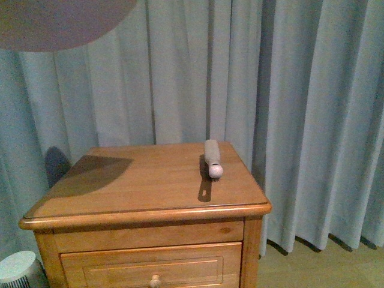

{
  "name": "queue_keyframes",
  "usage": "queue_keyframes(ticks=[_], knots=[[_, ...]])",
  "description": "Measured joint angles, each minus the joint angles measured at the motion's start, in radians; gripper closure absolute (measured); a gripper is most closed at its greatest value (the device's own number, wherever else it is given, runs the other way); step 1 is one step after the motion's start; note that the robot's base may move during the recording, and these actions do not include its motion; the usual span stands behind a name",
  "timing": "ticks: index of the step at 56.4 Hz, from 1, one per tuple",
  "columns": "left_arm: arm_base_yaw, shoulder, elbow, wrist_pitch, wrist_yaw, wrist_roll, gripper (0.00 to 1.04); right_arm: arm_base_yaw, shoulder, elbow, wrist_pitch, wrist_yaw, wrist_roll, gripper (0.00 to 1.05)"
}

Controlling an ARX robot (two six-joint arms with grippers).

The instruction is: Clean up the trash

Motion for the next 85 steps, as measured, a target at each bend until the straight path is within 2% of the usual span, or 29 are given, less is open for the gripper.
queue_keyframes(ticks=[9, 16, 40, 64, 65, 67, 68, 71, 78, 85], knots=[[0.085, -0.075, -0.076, 0.016, -0.001, -0.019, 0.77, 0.000, 0.000, 0.000, 0.000, 0.000, 0.000, 0.07], [0.112, -0.126, -0.132, 0.019, 0.005, -0.032, 0.77, 0.000, 0.000, 0.000, 0.000, 0.000, 0.000, 0.07], [0.117, -0.264, -0.286, 0.000, 0.011, -0.102, 0.77, 0.000, 0.000, 0.000, 0.000, 0.000, 0.000, 0.07], [0.129, -0.275, -0.314, -0.001, 0.043, -0.151, 0.77, 0.000, 0.000, 0.000, 0.000, 0.000, 0.000, 0.07], [0.129, -0.275, -0.314, -0.001, 0.043, -0.151, 0.77, 0.011, 0.000, -0.002, 0.018, 0.040, -0.019, 0.07], [0.129, -0.275, -0.314, -0.001, 0.044, -0.153, 0.77, 0.046, 0.018, -0.003, 0.122, 0.185, -0.068, 0.07], [0.129, -0.275, -0.314, -0.001, 0.044, -0.153, 0.77, 0.049, 0.043, -0.002, 0.180, 0.240, -0.080, 0.07], [0.130, -0.275, -0.314, -0.001, 0.045, -0.154, 0.77, 0.039, 0.170, 0.004, 0.279, 0.283, -0.080, 0.07], [0.130, -0.275, -0.314, -0.001, 0.044, -0.154, 0.77, 0.051, 0.561, 0.140, 0.440, 0.239, -0.038, 0.07], [0.130, -0.276, -0.314, -0.001, 0.044, -0.154, 0.77, 0.100, 0.858, 0.374, 0.432, 0.171, 0.010, 0.07]])
